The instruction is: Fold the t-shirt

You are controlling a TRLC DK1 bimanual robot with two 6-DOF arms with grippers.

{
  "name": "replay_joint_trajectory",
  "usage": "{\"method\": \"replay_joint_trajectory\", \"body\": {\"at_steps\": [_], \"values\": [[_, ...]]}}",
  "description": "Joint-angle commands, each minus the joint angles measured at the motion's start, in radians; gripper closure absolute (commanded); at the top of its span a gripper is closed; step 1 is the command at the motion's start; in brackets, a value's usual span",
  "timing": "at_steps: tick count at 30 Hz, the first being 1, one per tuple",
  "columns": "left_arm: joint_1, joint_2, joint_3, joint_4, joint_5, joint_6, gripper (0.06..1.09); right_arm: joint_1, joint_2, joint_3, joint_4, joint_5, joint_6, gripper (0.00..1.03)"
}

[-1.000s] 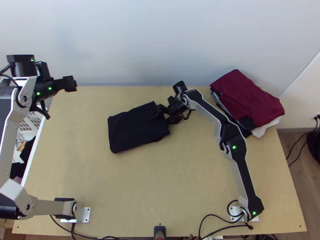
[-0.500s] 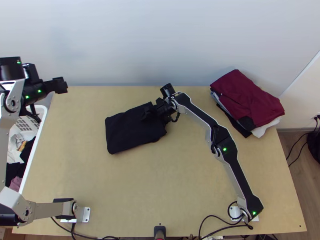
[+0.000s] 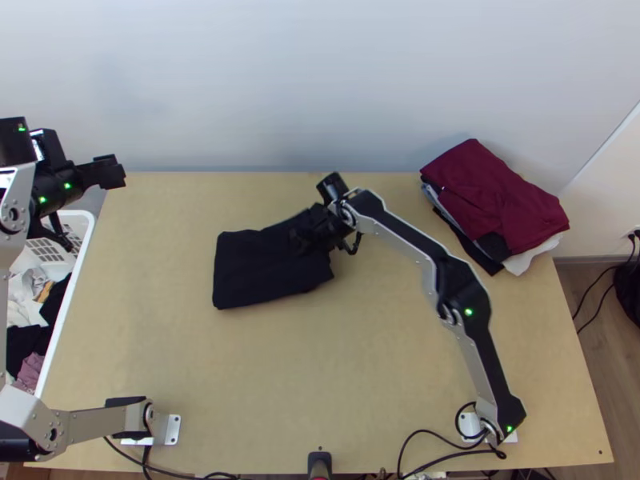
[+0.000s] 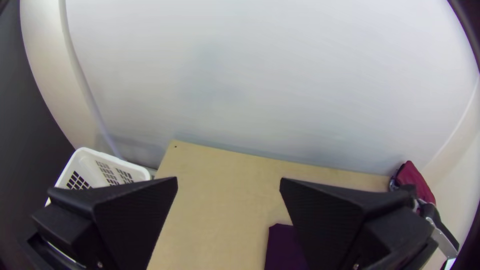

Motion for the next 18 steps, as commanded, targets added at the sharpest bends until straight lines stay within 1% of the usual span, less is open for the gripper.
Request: {"method": "replay_joint_trajectory", "body": {"at_steps": [1,6,10,15,18], "values": [[0.015,-0.042,-0.017,-0.005,0.012,0.013,0.09,-0.006,-0.152,0.014,-0.007,-0.006,0.007,1.00],[0.035,-0.060,-0.027,-0.005,0.031,0.013,0.09,-0.035,-0.258,0.055,-0.007,-0.005,0.042,1.00],[0.038,-0.075,-0.040,-0.005,0.031,0.013,0.09,-0.097,-0.324,0.103,-0.001,0.004,0.068,1.00],[0.044,-0.089,-0.041,-0.007,0.035,0.013,0.09,-0.250,-0.364,0.228,0.016,0.023,0.114,1.00],[0.046,-0.097,-0.044,-0.007,0.035,0.013,0.09,-0.374,-0.399,0.244,0.124,0.024,0.183,1.00]]}}
